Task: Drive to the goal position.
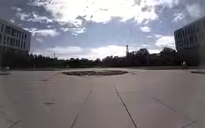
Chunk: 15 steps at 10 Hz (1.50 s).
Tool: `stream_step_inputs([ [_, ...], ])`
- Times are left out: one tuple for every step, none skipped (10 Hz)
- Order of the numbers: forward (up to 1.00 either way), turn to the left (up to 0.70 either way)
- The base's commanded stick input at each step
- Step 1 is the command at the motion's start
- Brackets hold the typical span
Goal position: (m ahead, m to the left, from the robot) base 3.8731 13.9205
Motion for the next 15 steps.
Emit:
stream_step_inputs([
  [0.7,-0.01],
  [0.7,-0.01],
  [0.7,-0.01],
  [0.7,-0.01],
  [0.7,-0.01],
  [0.7,-0.01],
  [0.7,-0.01],
  [0.7,-0.01],
  [0.7,-0.01],
  [0.7,-0.01],
  [0.7,-0.01],
  [0.7,-0.01],
  [0.7,-0.01],
  [0.7,0.0],
  [0.7,0.03],
])
